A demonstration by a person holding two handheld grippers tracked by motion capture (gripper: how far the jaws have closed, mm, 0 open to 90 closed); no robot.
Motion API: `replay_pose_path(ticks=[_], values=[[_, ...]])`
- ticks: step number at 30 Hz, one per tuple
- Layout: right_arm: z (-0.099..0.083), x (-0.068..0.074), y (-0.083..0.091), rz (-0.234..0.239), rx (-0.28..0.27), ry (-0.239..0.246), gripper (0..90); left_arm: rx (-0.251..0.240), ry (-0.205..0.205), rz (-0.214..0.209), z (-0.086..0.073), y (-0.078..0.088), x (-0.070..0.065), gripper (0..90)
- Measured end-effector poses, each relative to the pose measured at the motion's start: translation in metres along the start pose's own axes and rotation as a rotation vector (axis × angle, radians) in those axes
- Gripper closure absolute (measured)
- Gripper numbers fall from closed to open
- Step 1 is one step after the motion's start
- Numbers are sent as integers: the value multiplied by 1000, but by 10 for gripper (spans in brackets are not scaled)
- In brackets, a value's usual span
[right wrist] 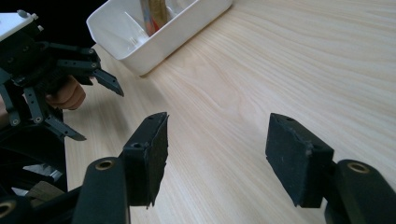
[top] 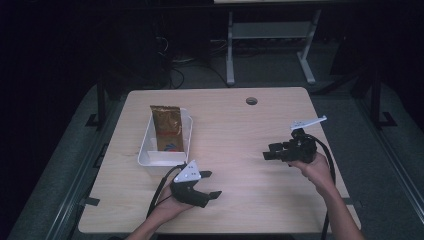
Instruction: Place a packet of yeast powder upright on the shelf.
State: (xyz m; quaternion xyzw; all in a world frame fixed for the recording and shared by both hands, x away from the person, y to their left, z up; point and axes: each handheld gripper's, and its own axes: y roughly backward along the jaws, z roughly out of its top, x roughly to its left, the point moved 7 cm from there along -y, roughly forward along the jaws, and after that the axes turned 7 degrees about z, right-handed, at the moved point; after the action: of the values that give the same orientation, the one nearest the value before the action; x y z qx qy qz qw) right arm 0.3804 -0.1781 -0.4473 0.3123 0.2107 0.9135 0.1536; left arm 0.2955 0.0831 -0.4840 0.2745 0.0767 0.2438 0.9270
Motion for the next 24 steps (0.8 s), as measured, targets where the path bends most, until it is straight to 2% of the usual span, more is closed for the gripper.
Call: replay_pose_path(ticks=[12,24], values=[[-23,-2,13,-13,-4,-26,380,6,2,0,-1,-1,1,259],[-43,-1,23,-39,-8,-32,371,8,2,-3,-1,-2,1,259]])
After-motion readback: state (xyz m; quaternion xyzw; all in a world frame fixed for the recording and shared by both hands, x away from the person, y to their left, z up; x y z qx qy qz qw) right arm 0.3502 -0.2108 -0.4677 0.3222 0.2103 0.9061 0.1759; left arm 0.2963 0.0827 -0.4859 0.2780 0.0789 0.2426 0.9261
